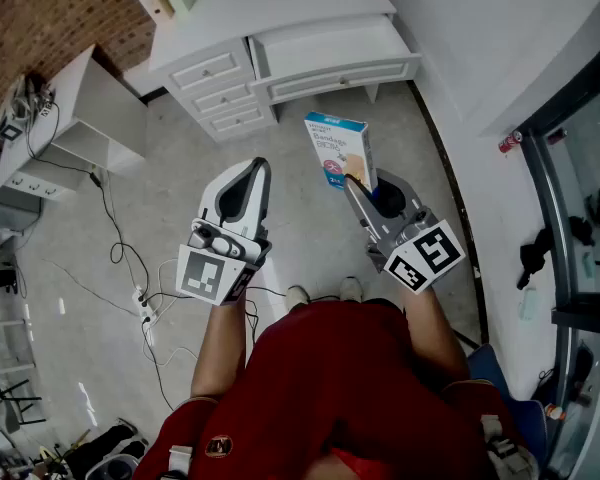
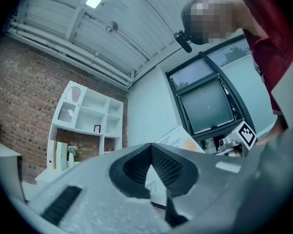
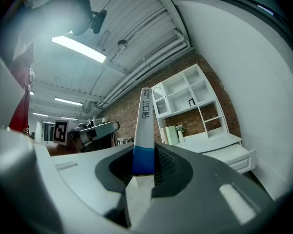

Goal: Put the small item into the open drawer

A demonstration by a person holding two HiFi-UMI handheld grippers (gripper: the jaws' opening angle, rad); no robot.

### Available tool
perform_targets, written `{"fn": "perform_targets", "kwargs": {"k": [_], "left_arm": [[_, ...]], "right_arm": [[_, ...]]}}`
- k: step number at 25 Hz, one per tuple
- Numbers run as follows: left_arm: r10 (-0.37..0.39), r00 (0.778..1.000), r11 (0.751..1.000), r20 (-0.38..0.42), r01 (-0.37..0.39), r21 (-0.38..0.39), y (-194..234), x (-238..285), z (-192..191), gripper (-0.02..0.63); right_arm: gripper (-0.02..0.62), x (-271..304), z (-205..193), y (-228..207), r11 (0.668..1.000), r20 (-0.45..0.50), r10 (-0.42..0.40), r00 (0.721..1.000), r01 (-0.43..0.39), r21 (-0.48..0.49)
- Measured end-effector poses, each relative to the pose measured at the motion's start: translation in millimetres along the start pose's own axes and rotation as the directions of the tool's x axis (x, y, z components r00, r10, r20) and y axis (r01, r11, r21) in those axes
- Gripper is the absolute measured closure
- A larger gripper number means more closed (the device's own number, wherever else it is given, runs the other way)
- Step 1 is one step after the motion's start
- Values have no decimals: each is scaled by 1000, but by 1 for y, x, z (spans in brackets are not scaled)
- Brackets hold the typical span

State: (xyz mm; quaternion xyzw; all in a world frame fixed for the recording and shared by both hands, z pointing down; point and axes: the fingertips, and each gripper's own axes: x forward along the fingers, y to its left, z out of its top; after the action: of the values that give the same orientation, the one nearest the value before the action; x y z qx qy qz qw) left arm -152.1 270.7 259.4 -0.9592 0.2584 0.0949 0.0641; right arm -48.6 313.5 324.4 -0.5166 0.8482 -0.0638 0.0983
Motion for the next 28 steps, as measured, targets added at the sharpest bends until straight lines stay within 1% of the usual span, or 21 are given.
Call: {"fn": "perform_targets", "kwargs": {"k": [6,11,13,16,18,23,28], "left_arm": [[14,1000,1000,-1,-14,3,0,1,-4,607],[26,1000,1000,-1,-26,17,3,1,3,607],[28,1000,999,-10,-28,26,-10,21,-2,607],[39,999,999,-29,-38,37,-35,60,-17,607],[51,998,998,-40,-49,42,-39,68,-23,607],[75,996,997,-55,-73,40,-28,71,-29,607],[80,996,996,-46,-78,41,-4,96,-40,607]], "right_arm": [[523,-2,0,-1,1000,12,21,1000,-21,0],[523,-4,5,2,1000,19,26,999,-26,-12],[523,-18,8,-18,1000,23,27,999,-26,-7],[523,-44,12,-62,999,24,34,999,-34,-2],[523,-48,12,-76,999,22,40,999,-40,-6],[523,-37,14,-89,999,19,48,999,-48,-14],[523,-13,13,-113,998,8,51,999,-51,-26]]}}
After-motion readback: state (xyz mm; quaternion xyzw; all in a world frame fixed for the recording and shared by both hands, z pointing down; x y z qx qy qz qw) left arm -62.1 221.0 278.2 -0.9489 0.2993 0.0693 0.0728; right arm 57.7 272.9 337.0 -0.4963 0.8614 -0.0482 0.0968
